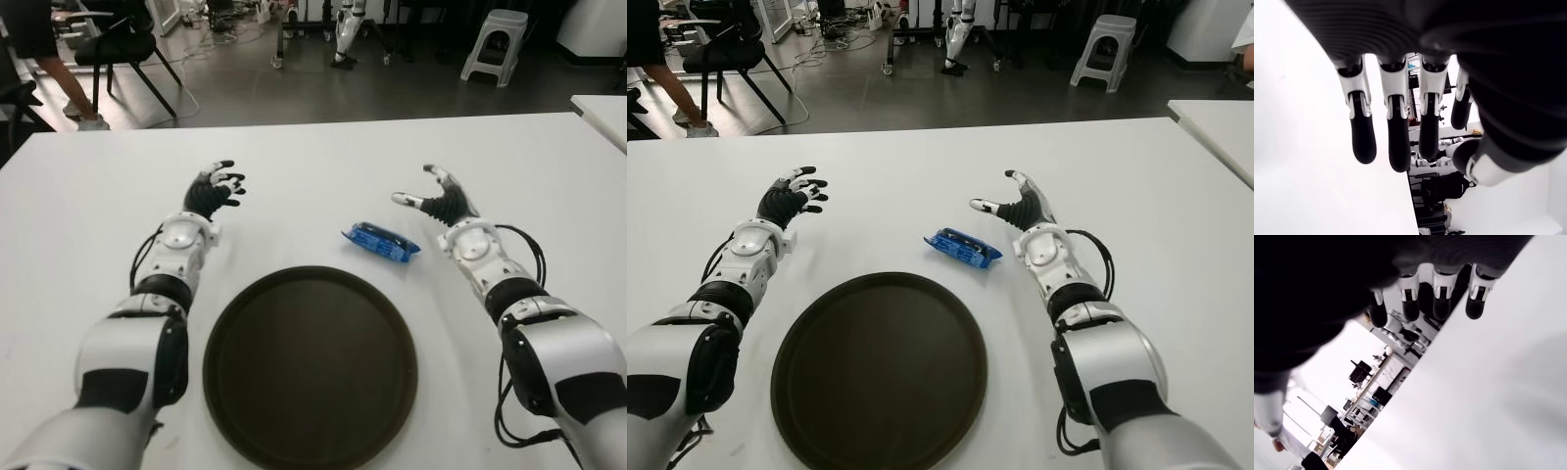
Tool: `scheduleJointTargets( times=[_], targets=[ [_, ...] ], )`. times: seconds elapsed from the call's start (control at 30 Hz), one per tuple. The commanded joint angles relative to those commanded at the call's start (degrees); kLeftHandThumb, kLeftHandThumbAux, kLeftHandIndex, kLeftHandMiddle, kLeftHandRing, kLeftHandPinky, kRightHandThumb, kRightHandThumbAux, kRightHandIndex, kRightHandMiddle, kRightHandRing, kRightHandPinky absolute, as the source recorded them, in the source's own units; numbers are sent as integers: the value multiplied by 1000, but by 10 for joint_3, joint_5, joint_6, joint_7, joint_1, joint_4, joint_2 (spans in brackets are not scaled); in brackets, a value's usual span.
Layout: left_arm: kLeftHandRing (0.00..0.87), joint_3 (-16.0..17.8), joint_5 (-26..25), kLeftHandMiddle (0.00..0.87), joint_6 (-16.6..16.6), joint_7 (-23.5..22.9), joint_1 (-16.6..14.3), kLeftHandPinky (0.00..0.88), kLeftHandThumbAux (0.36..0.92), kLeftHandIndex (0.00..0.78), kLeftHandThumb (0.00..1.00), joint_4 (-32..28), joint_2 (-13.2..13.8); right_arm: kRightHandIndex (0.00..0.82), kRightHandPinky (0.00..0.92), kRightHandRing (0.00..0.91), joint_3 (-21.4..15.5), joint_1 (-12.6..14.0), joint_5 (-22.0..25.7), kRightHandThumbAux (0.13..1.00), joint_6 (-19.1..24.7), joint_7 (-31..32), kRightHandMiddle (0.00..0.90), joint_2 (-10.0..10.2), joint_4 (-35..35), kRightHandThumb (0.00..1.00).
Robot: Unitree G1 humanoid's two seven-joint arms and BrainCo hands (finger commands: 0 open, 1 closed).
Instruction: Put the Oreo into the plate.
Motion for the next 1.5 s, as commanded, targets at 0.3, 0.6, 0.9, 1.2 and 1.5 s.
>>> scheduleJointTargets(
  times=[0.3, 0.6, 0.9, 1.2, 1.5],
  targets=[
    [340, -3, 3, 303, 5, 7, 0, 396, 688, 182, 58, 1, 1, 0, 0, 0, 80, -1, -73, 488, 7, -32, 0, -7, -108, 0],
    [347, -3, 0, 305, 0, 4, 2, 399, 675, 189, 56, 1, 1, 0, 0, 0, 129, 15, -119, 493, -1, -39, 0, -26, -156, 0],
    [347, -5, 1, 309, -3, 1, 3, 394, 656, 195, 45, 1, 3, 0, 0, 0, 176, 18, -172, 538, 18, -25, 0, -56, -198, 0],
    [343, -6, 1, 301, -4, -4, 3, 387, 648, 182, 46, 1, 5, 0, 0, 0, 177, 54, -176, 584, 40, 14, 0, -88, -319, 0],
    [340, -8, 1, 298, -2, -3, 3, 380, 663, 178, 54, 1, 6, 0, 0, 0, 167, 96, -178, 607, 93, 66, 0, -106, -438, 0]
  ],
)
